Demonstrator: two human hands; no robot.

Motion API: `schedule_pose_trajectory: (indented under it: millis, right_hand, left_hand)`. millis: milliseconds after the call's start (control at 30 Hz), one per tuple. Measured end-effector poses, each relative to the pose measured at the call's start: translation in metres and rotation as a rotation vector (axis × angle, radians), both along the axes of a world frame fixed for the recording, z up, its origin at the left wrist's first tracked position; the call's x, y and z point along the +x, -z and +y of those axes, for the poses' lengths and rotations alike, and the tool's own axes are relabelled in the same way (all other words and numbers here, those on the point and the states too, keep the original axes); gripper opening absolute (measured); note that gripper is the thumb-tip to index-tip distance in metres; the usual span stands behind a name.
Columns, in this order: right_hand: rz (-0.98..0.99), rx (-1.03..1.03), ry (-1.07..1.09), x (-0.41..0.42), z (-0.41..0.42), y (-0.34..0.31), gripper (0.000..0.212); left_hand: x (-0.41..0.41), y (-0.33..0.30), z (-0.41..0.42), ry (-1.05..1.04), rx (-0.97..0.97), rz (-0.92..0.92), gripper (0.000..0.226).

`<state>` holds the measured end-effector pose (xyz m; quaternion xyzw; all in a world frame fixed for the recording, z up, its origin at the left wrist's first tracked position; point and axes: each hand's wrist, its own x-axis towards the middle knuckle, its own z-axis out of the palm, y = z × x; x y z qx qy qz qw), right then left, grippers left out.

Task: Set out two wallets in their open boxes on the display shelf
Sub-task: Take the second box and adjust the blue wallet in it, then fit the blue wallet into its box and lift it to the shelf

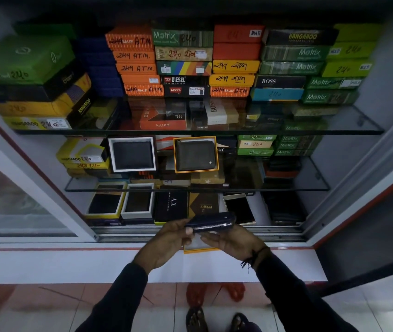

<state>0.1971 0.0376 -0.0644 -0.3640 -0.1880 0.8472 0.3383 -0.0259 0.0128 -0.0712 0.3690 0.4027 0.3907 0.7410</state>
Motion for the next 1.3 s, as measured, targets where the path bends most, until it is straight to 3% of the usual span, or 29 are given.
schedule_pose_trajectory:
  millis: [67,167,333,467,633,800,1000,1200,1300]
  right_hand:
    - [-0.001,0.023,0.021,-0.004,-0.001,-0.002,0.032]
    - [-0.153,0.052,0.067,-0.002,0.002,-0.002,0.021]
    - [-0.298,0.125,0.092,0.013,0.007,-0.008,0.015]
    - [-0.395,0.160,0.197,0.024,0.005,-0.017,0.034]
    - [-0.517,0.295,0.175,-0.009,-0.008,-0.039,0.033]
    - [-0.561,0.389,0.237,-0.038,-0.020,-0.042,0.032]
    - [-0.627,0.435,0.188,0.021,-0.005,-0.056,0.038]
    - [-0.553,0.366,0.073,0.050,0.008,-0.058,0.041]
    - [-0.497,0.304,0.074,0.036,0.008,-0.047,0.029]
  left_hand:
    - [0.000,0.002,0.001,-0.022,-0.021,-0.041,0.049]
    - [-0.005,0.007,0.001,-0.046,-0.043,-0.068,0.036]
    - [-0.017,0.020,-0.001,-0.168,-0.006,-0.063,0.048]
    - [-0.021,0.026,-0.003,-0.340,0.011,0.118,0.042]
    - [0.009,0.022,0.004,-0.511,0.048,0.198,0.040]
    - [0.027,0.018,0.011,-0.485,0.100,0.254,0.045]
    - [-0.009,0.020,0.003,-0.495,0.126,0.231,0.045]
    - [-0.010,0.017,-0.003,-0.363,0.055,-0.016,0.021]
    - [0.007,0.013,-0.005,-0.219,0.061,-0.134,0.029]
